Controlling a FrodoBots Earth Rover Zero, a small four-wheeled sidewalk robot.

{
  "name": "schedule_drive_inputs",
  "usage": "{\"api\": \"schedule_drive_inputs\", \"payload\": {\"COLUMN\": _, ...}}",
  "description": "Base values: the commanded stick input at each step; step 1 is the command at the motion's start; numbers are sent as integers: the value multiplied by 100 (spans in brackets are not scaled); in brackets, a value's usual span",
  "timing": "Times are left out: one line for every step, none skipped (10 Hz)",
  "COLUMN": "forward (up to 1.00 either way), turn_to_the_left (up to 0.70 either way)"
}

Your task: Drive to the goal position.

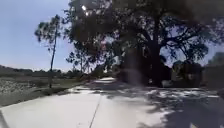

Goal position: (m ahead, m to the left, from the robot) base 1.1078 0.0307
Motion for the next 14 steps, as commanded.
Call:
{"api": "schedule_drive_inputs", "payload": {"forward": 70, "turn_to_the_left": 0}}
{"api": "schedule_drive_inputs", "payload": {"forward": 70, "turn_to_the_left": 0}}
{"api": "schedule_drive_inputs", "payload": {"forward": 70, "turn_to_the_left": 0}}
{"api": "schedule_drive_inputs", "payload": {"forward": 70, "turn_to_the_left": 0}}
{"api": "schedule_drive_inputs", "payload": {"forward": 70, "turn_to_the_left": 3}}
{"api": "schedule_drive_inputs", "payload": {"forward": 70, "turn_to_the_left": 14}}
{"api": "schedule_drive_inputs", "payload": {"forward": 70, "turn_to_the_left": 14}}
{"api": "schedule_drive_inputs", "payload": {"forward": 70, "turn_to_the_left": 1}}
{"api": "schedule_drive_inputs", "payload": {"forward": 70, "turn_to_the_left": 0}}
{"api": "schedule_drive_inputs", "payload": {"forward": 70, "turn_to_the_left": 0}}
{"api": "schedule_drive_inputs", "payload": {"forward": 70, "turn_to_the_left": 0}}
{"api": "schedule_drive_inputs", "payload": {"forward": 70, "turn_to_the_left": 0}}
{"api": "schedule_drive_inputs", "payload": {"forward": 70, "turn_to_the_left": 0}}
{"api": "schedule_drive_inputs", "payload": {"forward": 70, "turn_to_the_left": 0}}
